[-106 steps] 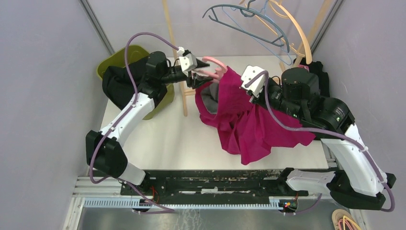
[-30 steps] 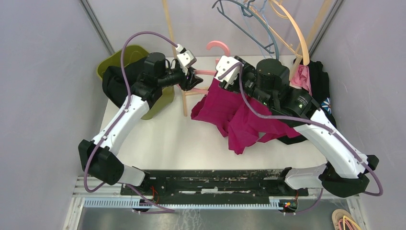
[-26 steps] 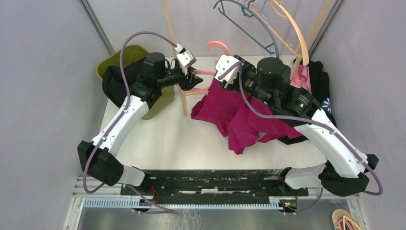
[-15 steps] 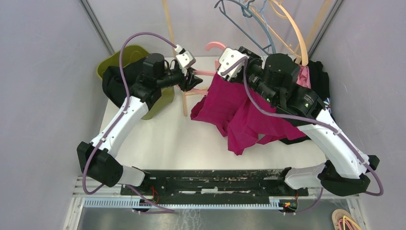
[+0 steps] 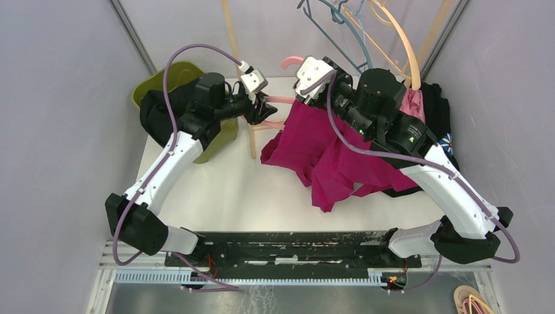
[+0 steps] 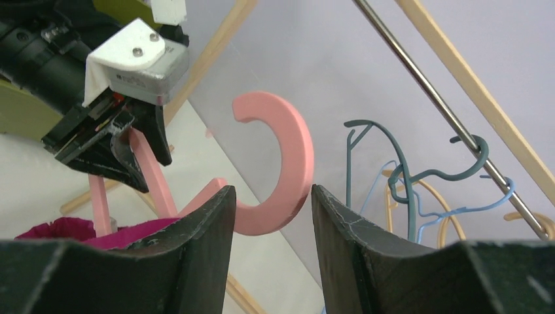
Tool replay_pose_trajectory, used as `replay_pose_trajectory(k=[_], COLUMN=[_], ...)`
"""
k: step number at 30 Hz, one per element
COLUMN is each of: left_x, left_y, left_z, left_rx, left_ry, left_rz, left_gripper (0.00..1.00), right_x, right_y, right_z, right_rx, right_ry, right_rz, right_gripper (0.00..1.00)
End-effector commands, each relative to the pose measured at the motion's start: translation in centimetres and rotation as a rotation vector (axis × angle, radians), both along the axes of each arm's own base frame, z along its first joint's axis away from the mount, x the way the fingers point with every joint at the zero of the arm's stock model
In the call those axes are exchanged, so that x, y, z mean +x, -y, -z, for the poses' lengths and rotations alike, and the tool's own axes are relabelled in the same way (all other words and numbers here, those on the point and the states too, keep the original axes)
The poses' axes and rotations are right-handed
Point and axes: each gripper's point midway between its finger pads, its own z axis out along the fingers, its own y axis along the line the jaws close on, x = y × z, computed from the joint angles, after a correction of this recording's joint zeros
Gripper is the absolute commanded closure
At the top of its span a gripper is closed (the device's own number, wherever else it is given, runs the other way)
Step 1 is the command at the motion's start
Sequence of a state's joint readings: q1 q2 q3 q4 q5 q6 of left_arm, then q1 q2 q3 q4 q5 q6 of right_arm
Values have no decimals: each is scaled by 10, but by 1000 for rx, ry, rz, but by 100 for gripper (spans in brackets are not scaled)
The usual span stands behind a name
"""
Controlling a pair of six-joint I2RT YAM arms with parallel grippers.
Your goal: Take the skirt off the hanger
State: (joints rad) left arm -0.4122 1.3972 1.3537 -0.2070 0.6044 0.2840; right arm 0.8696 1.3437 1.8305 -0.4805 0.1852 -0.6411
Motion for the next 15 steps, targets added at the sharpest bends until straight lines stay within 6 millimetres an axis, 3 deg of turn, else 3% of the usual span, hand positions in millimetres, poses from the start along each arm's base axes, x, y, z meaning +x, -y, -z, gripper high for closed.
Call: replay_pose_trajectory(k=[1,9,15], left_x=[-14,-15,-14], left_y=[5,3,3], left_z=[-59,-61,-61], left_rx=[-114,-108,-109], left_ry=[125,129,130], left_rz=[43,36,36], left_gripper=[97,97,97], right_x=[-5,5,-20], right_y=[-4,-9,-3], right_z=[-39,-23,-19], right_rx=[162,228,220], right_ry=[61,-17,-102], right_rz=[-23,-12,-88], right_gripper=[48,49,49])
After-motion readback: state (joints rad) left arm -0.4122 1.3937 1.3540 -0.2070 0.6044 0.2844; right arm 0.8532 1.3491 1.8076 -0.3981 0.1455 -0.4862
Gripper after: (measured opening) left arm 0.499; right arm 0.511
